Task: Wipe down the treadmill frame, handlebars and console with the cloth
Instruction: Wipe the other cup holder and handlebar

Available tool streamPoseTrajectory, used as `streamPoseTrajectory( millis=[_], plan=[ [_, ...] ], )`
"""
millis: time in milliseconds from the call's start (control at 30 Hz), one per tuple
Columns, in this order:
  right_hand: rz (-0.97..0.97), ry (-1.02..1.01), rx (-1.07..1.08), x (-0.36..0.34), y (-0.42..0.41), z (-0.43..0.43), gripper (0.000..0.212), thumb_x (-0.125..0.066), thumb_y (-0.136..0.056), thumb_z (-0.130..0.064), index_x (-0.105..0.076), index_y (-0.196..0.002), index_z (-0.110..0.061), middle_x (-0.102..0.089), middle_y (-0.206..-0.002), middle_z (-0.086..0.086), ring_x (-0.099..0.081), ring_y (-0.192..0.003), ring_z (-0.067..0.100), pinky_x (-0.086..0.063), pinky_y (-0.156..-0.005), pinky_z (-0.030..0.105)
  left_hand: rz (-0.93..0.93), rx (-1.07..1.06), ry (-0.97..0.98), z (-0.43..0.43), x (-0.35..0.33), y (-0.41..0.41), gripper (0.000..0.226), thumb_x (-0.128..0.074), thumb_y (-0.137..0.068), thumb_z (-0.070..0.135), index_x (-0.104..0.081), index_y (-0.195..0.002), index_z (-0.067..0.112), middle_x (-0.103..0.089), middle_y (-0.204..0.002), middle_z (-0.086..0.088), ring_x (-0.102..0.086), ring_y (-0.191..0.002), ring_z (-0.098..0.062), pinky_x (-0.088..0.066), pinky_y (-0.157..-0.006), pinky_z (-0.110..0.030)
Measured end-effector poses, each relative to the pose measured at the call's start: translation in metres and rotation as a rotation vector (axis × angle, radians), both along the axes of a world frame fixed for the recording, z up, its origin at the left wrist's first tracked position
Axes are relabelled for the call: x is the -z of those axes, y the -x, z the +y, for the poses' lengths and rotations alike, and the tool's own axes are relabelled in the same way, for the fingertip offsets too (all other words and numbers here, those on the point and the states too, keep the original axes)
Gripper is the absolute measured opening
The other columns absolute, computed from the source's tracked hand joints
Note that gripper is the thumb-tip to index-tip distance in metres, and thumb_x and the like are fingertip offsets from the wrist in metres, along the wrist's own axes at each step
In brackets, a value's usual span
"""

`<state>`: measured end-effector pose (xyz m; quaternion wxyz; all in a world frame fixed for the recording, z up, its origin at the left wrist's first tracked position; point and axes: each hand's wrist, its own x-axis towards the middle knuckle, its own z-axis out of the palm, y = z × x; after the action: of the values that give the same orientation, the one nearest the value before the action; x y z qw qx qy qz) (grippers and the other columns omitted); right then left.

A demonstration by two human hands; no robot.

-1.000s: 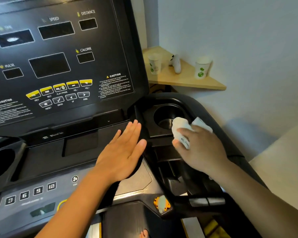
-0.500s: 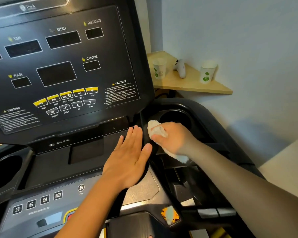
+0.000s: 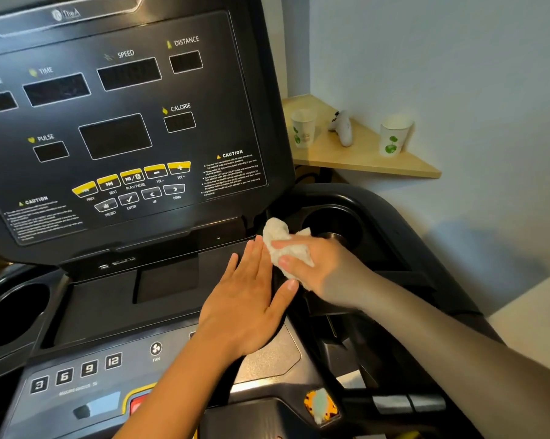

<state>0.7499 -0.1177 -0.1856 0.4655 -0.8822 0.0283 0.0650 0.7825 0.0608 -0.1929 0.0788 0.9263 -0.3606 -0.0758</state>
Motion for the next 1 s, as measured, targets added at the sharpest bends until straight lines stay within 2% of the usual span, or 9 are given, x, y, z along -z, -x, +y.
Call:
streamPoseTrajectory(
  millis=[133,233,367,500,567,667,800,867,1000],
  plan=[
    [0.013,0.066,-0.029,0.0,-0.014,-0.006,0.048,-0.045,-0.098,-0.047,-0.039,-0.145,-0.037,-0.053,-0.137,-0.004,-0.053,-0.12,0.011,-0.039,-0.102,0.025,-0.028,-0.018,-0.001,-0.001,0.002,0.001,0.079,-0.001,-0.093,0.07,0.021,-0.154,0.025,0.023,-0.162,0.004,0.025,-0.147,-0.007,0.012,-0.121,-0.029],
    [-0.019,0.116,-0.001,-0.001,-0.049,-0.003,0.048,-0.044,-0.1,-0.041,-0.037,-0.147,-0.031,-0.049,-0.143,0.001,-0.048,-0.128,0.018,-0.035,-0.103,0.028,-0.061,-0.036,-0.042,-0.003,-0.002,0.002,0.082,-0.002,-0.093,0.07,0.019,-0.154,0.02,0.024,-0.161,0.002,0.025,-0.147,-0.009,0.014,-0.119,-0.028],
    [-0.022,0.12,0.177,0.006,-0.085,-0.002,0.049,-0.046,-0.098,-0.045,-0.051,-0.138,-0.017,-0.061,-0.128,0.004,-0.056,-0.119,0.019,-0.043,-0.102,0.035,-0.063,-0.037,-0.071,-0.004,-0.005,0.003,0.084,-0.001,-0.091,0.07,0.015,-0.155,0.017,0.024,-0.161,0.0,0.024,-0.147,-0.009,0.012,-0.121,-0.029],
    [-0.055,0.16,0.169,0.009,-0.08,0.004,0.046,-0.041,-0.1,-0.044,-0.051,-0.137,-0.018,-0.064,-0.122,0.004,-0.06,-0.11,0.018,-0.045,-0.092,0.029,-0.06,-0.041,-0.094,-0.003,-0.004,0.002,0.083,-0.002,-0.093,0.069,0.015,-0.155,0.018,0.024,-0.161,0.001,0.024,-0.147,-0.009,0.013,-0.12,-0.029],
    [-0.056,0.313,0.125,0.009,-0.071,0.002,0.048,-0.036,-0.101,-0.045,-0.046,-0.14,-0.02,-0.061,-0.126,0.005,-0.058,-0.113,0.02,-0.044,-0.096,0.033,-0.053,-0.037,-0.1,-0.003,-0.004,0.002,0.082,-0.002,-0.093,0.068,0.015,-0.155,0.017,0.024,-0.161,0.001,0.024,-0.147,-0.009,0.012,-0.121,-0.031],
    [0.036,0.643,0.045,0.004,-0.07,-0.001,0.046,-0.037,-0.102,-0.042,-0.038,-0.144,-0.024,-0.054,-0.137,0.005,-0.048,-0.127,0.027,-0.034,-0.106,0.05,-0.046,-0.03,-0.102,0.0,-0.003,0.003,0.081,0.001,-0.093,0.067,0.015,-0.155,0.017,0.023,-0.162,0.001,0.024,-0.147,-0.01,0.011,-0.122,-0.033],
    [0.102,0.885,-0.069,-0.005,-0.067,-0.005,0.035,-0.054,-0.095,-0.022,-0.049,-0.13,-0.022,-0.059,-0.122,0.005,-0.051,-0.118,0.027,-0.033,-0.101,0.05,-0.051,-0.018,-0.121,0.003,-0.005,0.005,0.08,0.006,-0.091,0.066,0.017,-0.154,0.018,0.025,-0.161,0.002,0.028,-0.146,-0.01,0.013,-0.122,-0.033],
    [0.056,0.992,-0.15,-0.005,-0.063,-0.007,0.046,-0.056,-0.091,-0.019,-0.044,-0.136,-0.023,-0.055,-0.127,0.006,-0.048,-0.121,0.028,-0.033,-0.101,0.05,-0.052,-0.024,-0.119,0.002,-0.006,0.005,0.08,0.007,-0.091,0.066,0.017,-0.154,0.018,0.025,-0.16,0.002,0.028,-0.146,-0.01,0.013,-0.122,-0.033],
    [0.011,1.195,-0.081,0.005,-0.071,-0.003,0.071,-0.069,-0.082,-0.022,-0.034,-0.144,-0.022,-0.035,-0.145,0.01,-0.031,-0.133,0.035,-0.028,-0.105,0.056,-0.047,-0.025,-0.104,0.0,-0.005,0.003,0.081,0.006,-0.09,0.067,0.016,-0.155,0.019,0.024,-0.16,0.003,0.027,-0.146,-0.009,0.012,-0.122,-0.032]
  ],
)
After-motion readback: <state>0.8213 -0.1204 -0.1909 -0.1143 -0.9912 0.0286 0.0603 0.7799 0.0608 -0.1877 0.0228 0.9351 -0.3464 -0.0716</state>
